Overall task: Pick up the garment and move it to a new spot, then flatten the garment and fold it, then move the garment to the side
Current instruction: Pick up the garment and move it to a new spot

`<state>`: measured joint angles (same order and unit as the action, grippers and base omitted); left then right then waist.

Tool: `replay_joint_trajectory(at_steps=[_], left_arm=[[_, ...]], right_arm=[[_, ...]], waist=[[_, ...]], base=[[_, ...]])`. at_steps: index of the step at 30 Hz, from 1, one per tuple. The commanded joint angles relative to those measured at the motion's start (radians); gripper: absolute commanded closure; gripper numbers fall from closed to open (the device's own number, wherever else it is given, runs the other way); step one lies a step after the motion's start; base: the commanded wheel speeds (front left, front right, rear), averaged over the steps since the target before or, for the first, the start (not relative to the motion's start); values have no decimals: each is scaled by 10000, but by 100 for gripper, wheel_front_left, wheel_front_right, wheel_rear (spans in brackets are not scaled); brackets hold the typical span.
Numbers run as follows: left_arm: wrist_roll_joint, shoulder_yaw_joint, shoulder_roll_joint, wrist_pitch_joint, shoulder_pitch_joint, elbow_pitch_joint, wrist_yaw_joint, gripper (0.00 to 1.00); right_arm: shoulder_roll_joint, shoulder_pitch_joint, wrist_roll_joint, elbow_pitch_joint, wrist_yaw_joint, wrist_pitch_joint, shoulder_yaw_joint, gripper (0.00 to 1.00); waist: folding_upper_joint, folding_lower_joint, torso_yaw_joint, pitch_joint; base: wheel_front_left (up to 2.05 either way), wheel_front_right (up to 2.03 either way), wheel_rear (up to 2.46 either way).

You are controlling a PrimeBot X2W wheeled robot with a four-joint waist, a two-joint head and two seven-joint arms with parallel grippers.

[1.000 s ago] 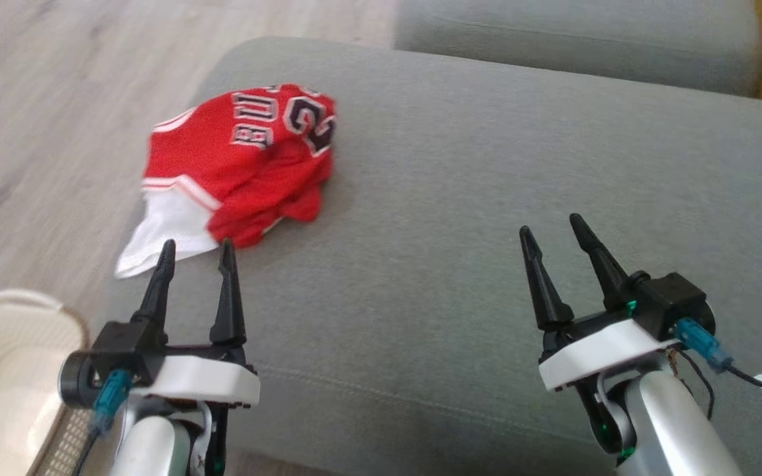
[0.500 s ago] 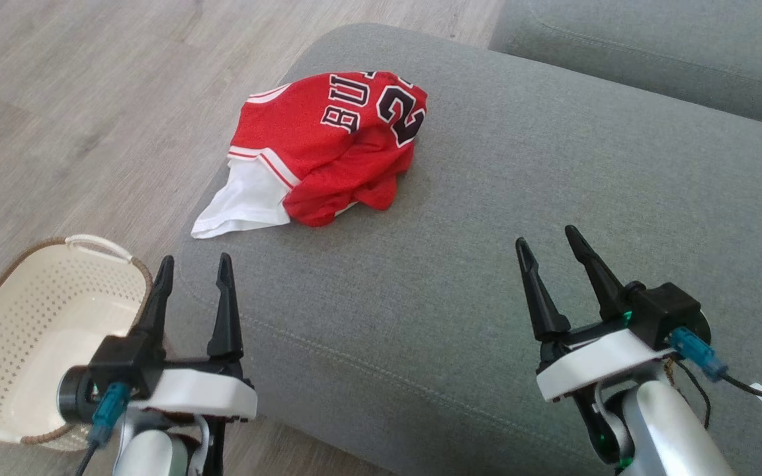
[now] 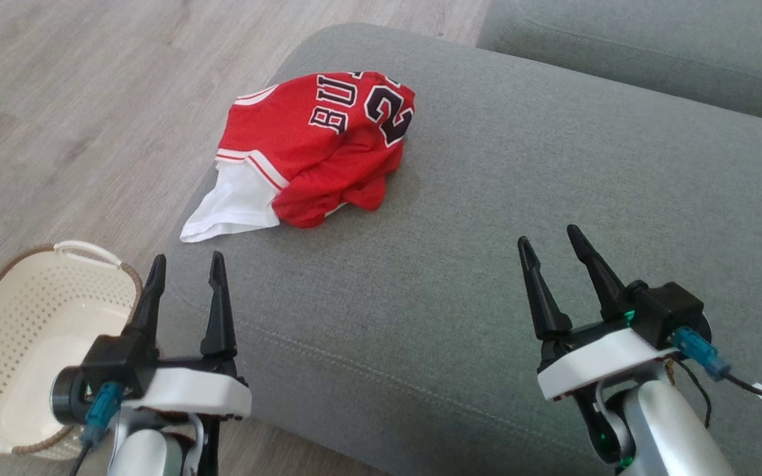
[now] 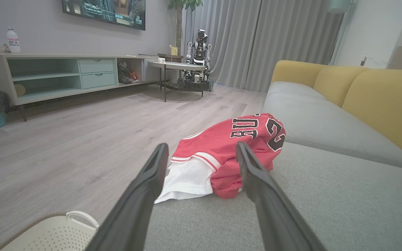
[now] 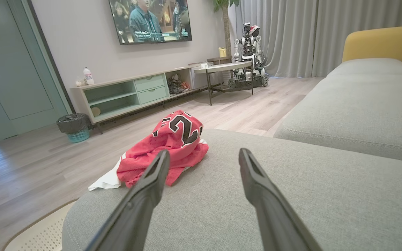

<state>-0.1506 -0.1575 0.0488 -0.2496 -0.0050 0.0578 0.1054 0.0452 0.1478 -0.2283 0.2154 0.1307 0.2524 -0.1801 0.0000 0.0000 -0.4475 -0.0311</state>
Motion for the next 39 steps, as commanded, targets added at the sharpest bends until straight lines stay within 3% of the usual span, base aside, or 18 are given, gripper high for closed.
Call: replay_joint_trajectory(at_steps=[1,12,17,21,26,33,39], left_arm=[[54,319,14,-122,-375,-396,-2,0],[-300,677,14,-122,-689,-444,-95,0],[-166,1455,229,-122,-1984,257,-1092,0],[-634,1706,620,-122,-3400,1778,-1915,0],[-1385,1196,1297,413,-5534,3914,-2310,0],[-2314,-728,2307,891,-7675,5702,-2356,0],[-2501,-1372,2890,1068,-8896,7501,-2358,0]], right_arm=[[51,214,-17,-350,0,93,-168,0],[51,342,268,-522,0,93,82,0],[51,529,872,-845,0,93,504,0],[51,684,1290,-1194,0,93,770,0],[51,900,1647,-1522,0,93,947,0],[51,1234,1693,-1733,0,93,855,0],[51,1426,1646,-1884,0,93,882,0]], waist=[[0,0,65,-23],[0,0,470,-416],[0,0,921,-1302],[0,0,1227,-2057],[0,0,1607,-2886],[0,0,2202,-3603],[0,0,2640,-3999]], base=[[0,0,0],[0,0,0],[0,0,0],[0,0,0],[0,0,0],[0,0,0],[0,0,0]])
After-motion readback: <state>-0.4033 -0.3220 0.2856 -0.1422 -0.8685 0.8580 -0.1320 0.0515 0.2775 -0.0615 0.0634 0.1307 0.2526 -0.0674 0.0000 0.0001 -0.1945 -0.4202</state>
